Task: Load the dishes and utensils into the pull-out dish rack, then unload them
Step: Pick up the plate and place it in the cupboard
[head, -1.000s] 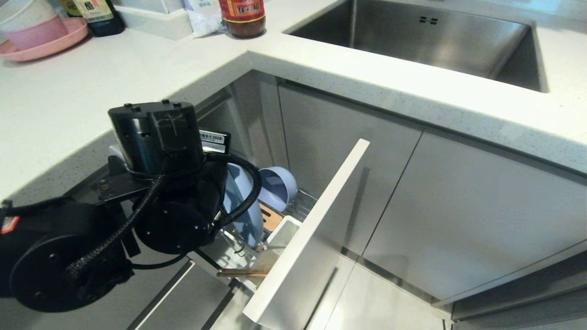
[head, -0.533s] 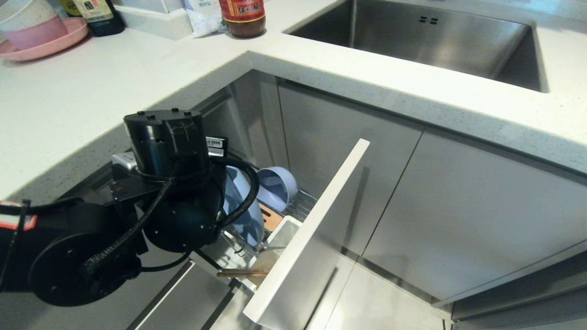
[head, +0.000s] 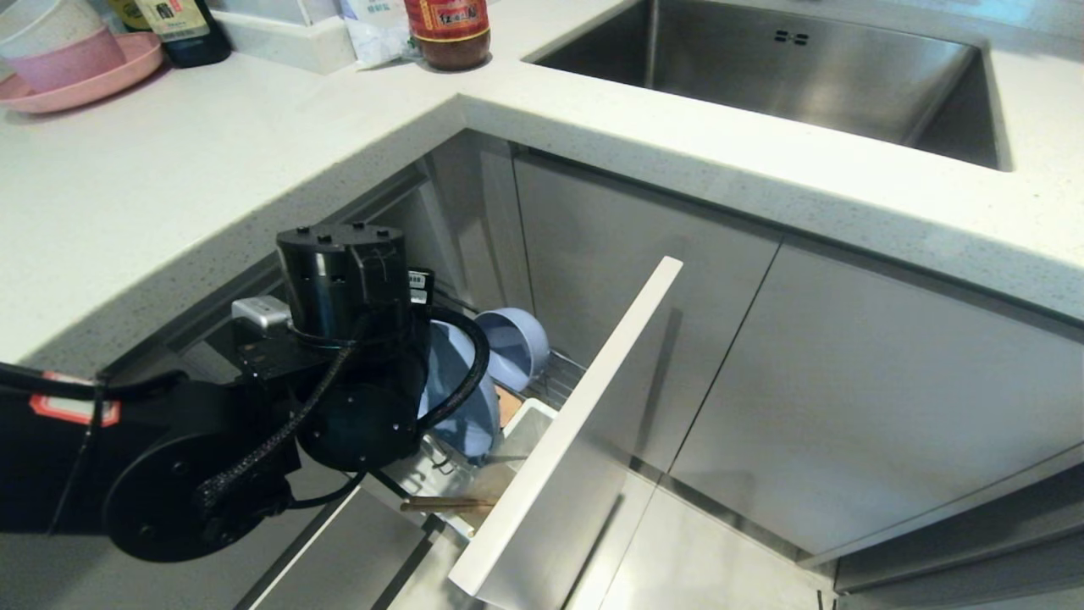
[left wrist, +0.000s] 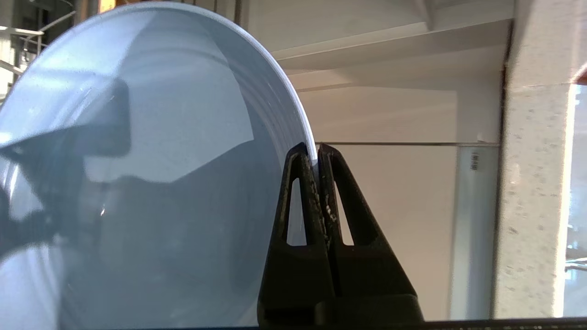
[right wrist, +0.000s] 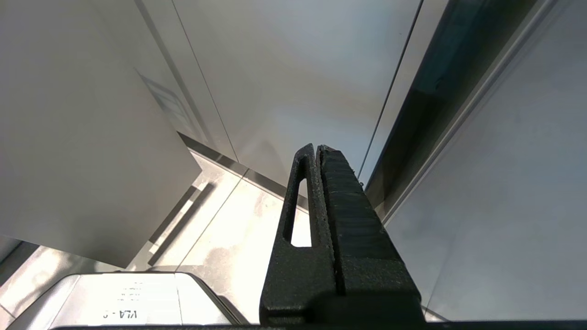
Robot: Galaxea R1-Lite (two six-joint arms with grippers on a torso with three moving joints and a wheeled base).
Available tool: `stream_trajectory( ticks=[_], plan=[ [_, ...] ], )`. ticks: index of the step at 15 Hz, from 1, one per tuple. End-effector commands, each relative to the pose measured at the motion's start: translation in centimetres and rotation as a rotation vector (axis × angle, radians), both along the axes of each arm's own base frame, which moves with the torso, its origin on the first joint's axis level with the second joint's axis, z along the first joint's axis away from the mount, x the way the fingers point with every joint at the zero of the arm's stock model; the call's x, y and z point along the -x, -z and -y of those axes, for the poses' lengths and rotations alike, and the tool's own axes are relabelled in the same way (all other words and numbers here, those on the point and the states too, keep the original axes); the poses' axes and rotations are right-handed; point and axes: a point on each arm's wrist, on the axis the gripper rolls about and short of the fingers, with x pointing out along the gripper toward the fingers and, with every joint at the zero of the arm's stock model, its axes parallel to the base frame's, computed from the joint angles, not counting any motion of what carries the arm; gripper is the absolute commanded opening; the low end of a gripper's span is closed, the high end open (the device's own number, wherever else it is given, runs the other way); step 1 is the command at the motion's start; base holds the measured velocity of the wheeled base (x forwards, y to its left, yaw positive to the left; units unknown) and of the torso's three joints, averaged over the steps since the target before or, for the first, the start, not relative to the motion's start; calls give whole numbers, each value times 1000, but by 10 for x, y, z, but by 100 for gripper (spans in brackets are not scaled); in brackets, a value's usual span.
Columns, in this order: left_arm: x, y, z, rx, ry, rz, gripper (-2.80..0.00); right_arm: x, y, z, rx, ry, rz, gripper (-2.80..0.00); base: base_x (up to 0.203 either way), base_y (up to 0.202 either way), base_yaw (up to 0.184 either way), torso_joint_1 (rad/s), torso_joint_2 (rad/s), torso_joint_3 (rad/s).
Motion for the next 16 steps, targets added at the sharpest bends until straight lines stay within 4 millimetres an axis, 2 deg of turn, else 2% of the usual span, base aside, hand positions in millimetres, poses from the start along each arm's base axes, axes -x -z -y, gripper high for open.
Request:
stream_trajectory(
  ticks=[1, 16],
  plan=[
    [-3, 2, -1, 9, -16, 0, -280, 0, 0, 0, 0, 0, 2, -280, 0, 0, 0, 0, 0, 0],
    [-22, 31, 6, -48, -35, -69, -280, 0, 0, 0, 0, 0, 2, -280, 0, 0, 0, 0, 0, 0]
  ],
)
